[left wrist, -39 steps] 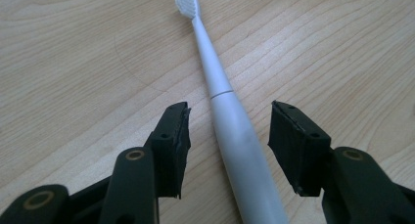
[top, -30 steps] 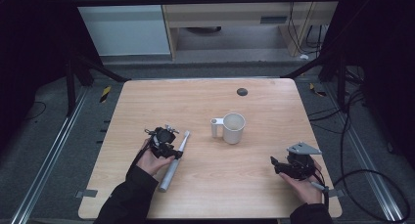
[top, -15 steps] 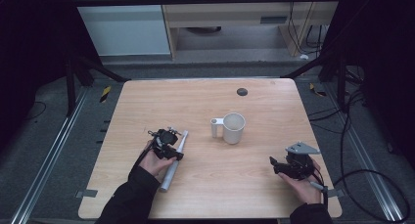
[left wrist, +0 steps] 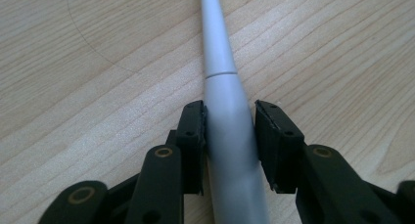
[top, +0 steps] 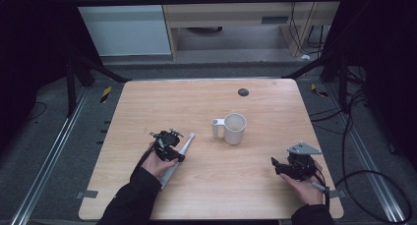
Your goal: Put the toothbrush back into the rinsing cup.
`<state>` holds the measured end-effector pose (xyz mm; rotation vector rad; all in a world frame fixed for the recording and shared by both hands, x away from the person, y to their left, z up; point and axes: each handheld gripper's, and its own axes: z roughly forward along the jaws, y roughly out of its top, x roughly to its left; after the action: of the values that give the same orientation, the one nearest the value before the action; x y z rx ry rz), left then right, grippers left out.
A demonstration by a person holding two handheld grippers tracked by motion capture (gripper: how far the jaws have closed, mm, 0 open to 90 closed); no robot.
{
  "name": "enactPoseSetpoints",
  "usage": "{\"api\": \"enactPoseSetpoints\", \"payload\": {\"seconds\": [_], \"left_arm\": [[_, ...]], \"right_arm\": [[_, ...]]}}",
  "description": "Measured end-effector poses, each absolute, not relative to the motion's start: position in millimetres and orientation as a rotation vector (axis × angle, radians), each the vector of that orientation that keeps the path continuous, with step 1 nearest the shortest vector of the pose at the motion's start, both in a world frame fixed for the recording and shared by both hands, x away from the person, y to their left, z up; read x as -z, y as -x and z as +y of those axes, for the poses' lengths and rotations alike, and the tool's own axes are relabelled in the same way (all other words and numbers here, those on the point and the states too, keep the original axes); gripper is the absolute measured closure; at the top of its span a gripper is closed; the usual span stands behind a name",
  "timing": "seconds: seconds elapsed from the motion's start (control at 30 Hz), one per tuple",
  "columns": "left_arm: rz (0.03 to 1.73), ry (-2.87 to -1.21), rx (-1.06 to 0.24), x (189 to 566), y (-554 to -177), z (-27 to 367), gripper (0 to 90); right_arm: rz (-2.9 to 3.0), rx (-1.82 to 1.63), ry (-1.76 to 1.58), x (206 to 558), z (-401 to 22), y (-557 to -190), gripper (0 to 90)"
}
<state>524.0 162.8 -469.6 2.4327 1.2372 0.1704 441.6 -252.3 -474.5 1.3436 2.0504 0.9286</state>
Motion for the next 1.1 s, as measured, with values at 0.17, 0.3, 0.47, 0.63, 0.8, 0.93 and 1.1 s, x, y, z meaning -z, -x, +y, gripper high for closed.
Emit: {"api": "enactPoseSetpoints", "payload": {"seconds": [0.17,0.3,0.47,0.63,0.8,0.93,1.1], "left_arm": [[1.252,-2.432,-0.172,469.3,-524.5,162.2,66.3],[1.265,-2.443,-0.174,468.6,-525.3,160.4,66.7],[1.25,-2.463,-0.205,467.5,-525.2,159.8,67.0],[1.236,-2.436,-0.197,456.9,-522.4,163.9,67.1],[1.207,-2.405,-0.2,443.8,-517.1,165.4,67.2],[1.194,-2.385,-0.208,436.3,-514.2,167.4,67.2],[1.179,-2.353,-0.232,427.4,-511.1,171.3,67.3]], "right_arm": [[2.049,-0.925,-1.341,473.8,-252.7,-441.4,26.5],[2.046,-0.924,-1.337,473.8,-253.3,-441.4,26.5],[2.045,-0.922,-1.339,474.2,-253.8,-441.4,26.6],[2.045,-0.917,-1.342,474.5,-254.8,-441.5,26.6],[2.042,-0.917,-1.347,474.4,-254.0,-441.0,26.7],[2.042,-0.916,-1.348,474.5,-254.4,-441.2,26.7],[2.041,-0.917,-1.348,474.5,-254.5,-441.1,26.8]]}}
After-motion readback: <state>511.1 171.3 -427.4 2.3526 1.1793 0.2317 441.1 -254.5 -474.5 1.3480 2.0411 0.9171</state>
